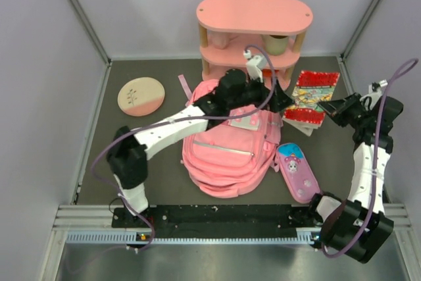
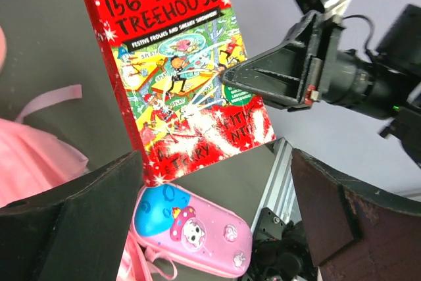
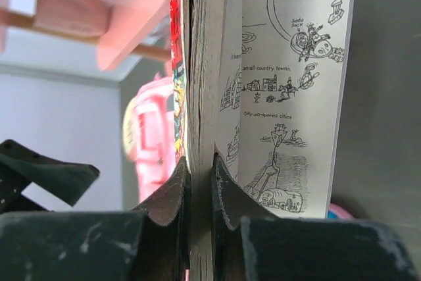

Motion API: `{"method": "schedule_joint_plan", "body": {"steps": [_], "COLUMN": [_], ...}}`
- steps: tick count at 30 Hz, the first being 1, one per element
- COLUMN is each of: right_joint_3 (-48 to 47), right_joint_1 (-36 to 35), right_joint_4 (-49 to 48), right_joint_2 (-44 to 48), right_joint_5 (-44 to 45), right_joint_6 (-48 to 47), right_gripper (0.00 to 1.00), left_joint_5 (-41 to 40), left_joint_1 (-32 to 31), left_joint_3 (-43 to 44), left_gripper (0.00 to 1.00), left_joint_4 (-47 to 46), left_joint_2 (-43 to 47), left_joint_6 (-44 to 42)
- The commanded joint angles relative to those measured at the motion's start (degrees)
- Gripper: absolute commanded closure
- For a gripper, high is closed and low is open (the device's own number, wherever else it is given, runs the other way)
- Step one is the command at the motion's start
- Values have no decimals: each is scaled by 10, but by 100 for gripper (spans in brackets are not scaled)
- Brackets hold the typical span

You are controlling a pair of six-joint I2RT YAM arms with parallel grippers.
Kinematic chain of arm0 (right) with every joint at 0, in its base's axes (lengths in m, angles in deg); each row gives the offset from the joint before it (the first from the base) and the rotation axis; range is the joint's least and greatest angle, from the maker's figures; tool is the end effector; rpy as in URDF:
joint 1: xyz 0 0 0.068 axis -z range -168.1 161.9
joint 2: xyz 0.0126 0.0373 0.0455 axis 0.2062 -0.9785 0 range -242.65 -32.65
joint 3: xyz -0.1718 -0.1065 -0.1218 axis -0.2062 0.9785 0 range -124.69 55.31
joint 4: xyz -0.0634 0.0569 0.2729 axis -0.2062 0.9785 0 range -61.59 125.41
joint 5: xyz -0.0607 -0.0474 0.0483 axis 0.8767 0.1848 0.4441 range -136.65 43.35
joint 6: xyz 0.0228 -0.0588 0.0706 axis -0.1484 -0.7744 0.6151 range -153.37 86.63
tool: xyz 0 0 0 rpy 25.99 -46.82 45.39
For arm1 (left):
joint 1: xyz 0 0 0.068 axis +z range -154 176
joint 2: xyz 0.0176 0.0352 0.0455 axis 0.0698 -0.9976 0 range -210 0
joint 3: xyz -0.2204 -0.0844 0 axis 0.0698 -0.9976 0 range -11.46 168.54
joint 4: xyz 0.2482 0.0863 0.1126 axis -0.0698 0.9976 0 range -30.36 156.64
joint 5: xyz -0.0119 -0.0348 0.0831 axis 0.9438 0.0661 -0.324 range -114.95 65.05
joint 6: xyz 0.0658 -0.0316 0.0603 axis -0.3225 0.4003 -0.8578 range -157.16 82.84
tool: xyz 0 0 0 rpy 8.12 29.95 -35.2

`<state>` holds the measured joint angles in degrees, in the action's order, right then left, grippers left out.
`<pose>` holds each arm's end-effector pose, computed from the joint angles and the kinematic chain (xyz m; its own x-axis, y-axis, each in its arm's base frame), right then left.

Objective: Pack the student bag
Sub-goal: Pick up the book from the center of the board.

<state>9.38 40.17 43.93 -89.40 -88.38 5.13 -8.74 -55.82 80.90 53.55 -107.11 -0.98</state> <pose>0.2887 -0.0906 0.2492 -0.4129 0.7495 -0.5175 0.1087 0.6047 0.7890 0.3014 -0.4220 0.2947 -0.6214 -0.1268 -0.7732 0.6920 0.3739 -0.6175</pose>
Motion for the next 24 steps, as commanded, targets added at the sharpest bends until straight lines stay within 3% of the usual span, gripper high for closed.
{"method": "schedule_joint_plan", "body": {"steps": [1, 8, 13, 19, 24], "right_joint_3": [-48, -27, 61, 96, 110], "right_joint_1": [-21, -155, -182, -209, -209], "right_joint_4": [-44, -82, -225, -196, -164], "right_joint_2": [13, 55, 106, 138, 157], "right_joint_5": [-142, -158, -187, -223, -279], "right_joint_6": [34, 75, 186, 169, 130], "right_gripper": [100, 100, 100, 100, 100], "left_joint_5": [-43, -59, -101, -115, -64], "left_joint_1": [8, 14, 15, 21, 31], "left_joint_3": [-110, -267, -344, -401, -390], "left_gripper": [2, 2, 2, 2, 2], "left_joint_4": [-66, -125, -154, -218, -220], "left_joint_2": [108, 218, 268, 311, 314], "left_joint_6": [-12, 23, 41, 57, 41]}}
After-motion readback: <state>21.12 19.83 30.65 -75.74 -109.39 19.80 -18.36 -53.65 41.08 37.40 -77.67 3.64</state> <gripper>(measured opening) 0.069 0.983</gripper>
